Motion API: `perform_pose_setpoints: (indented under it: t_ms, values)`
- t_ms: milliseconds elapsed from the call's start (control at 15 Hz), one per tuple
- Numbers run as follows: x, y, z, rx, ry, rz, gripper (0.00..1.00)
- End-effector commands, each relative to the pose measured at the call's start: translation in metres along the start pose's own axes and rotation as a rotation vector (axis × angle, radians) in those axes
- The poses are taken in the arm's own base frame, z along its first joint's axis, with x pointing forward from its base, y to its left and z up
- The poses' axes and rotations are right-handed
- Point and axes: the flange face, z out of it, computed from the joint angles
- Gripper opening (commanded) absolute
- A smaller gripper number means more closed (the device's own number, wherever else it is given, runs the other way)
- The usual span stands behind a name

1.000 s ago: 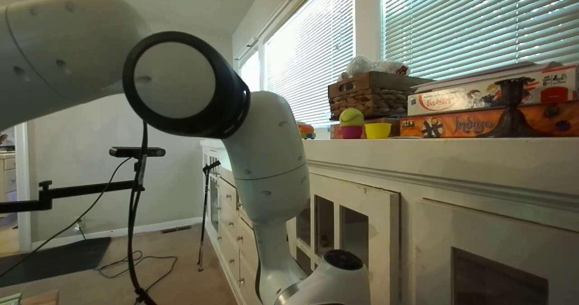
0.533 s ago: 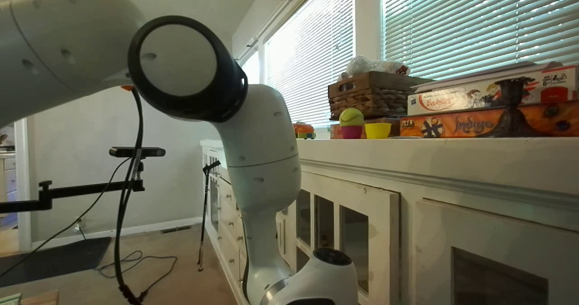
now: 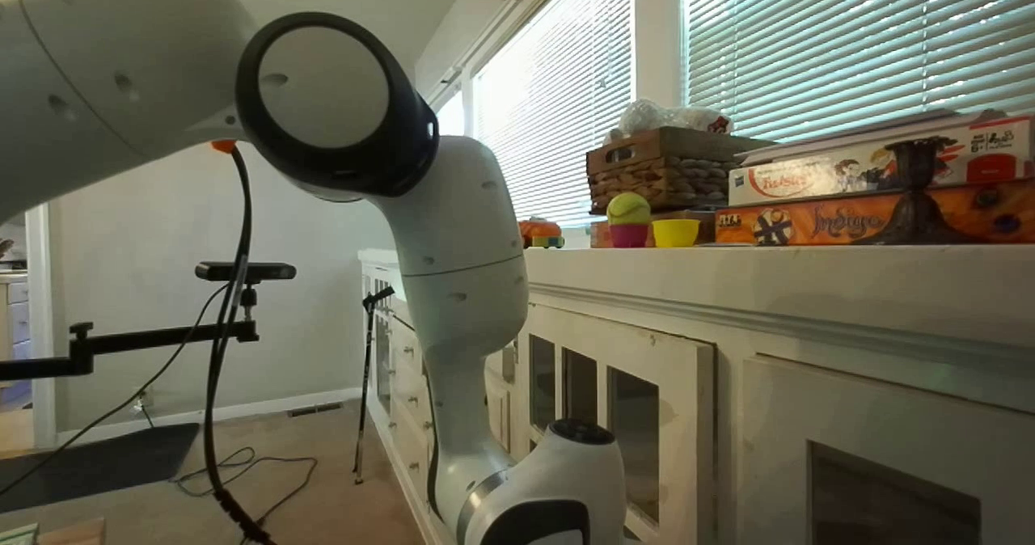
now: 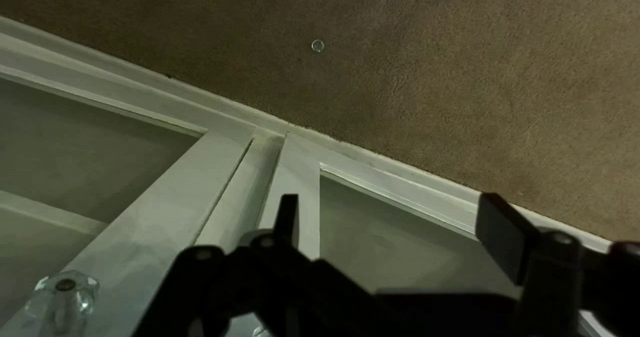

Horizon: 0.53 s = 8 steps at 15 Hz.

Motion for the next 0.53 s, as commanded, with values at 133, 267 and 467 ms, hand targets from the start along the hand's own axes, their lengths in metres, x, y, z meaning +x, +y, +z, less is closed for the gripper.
perform_pose_setpoints:
  t_ms: [133,267,467]
  values:
    - [0.005,-0.018,-0.015,-0.001,-0.014,0.103,1.00]
    - [0.009,-0.014,-0.007,-0.001,0.004,0.064,1.00]
    - [0.009,-0.018,-0.009,0.004,0.004,0.060,1.00]
